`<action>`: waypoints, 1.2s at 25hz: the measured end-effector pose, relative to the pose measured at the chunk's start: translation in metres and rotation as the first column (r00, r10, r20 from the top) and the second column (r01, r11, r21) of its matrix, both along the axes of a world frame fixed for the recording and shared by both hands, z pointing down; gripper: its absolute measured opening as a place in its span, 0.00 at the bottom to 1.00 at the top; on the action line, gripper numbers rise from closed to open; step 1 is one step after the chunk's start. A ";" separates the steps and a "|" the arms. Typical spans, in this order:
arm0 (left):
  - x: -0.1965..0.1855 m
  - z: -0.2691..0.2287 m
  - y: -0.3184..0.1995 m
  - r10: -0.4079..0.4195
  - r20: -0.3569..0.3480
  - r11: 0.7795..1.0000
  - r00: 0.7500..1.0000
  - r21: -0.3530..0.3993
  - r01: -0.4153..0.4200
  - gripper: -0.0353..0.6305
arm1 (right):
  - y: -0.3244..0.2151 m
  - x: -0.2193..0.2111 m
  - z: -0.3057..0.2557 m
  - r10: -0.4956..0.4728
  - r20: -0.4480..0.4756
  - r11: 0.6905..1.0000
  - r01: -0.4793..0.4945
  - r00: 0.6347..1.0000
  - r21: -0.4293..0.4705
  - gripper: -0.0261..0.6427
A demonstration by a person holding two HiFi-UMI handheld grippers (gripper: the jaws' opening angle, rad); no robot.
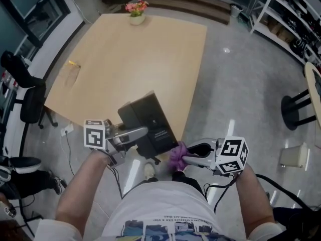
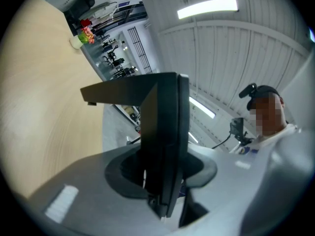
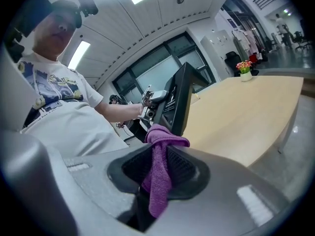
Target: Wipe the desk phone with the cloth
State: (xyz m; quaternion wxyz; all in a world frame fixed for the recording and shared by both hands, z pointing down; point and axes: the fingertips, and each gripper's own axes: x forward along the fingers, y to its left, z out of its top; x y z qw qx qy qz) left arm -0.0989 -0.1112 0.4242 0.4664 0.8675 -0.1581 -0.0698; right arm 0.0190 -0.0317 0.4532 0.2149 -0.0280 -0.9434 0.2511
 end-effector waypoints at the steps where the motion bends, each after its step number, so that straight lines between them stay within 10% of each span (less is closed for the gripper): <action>1: -0.001 0.001 0.000 0.000 0.001 1.000 1.000 0.000 0.000 0.32 | -0.003 0.003 -0.001 0.008 -0.004 1.000 -0.008 1.000 0.007 0.17; 16: 0.008 0.018 0.017 0.099 0.055 0.995 0.994 -0.027 -0.098 0.32 | -0.109 -0.016 -0.101 0.271 0.152 0.925 -0.301 0.951 0.232 0.17; 30: 0.004 0.025 0.012 0.084 0.039 0.995 0.996 -0.048 -0.082 0.32 | -0.066 -0.036 -0.046 0.214 0.063 0.965 -0.221 0.975 0.143 0.17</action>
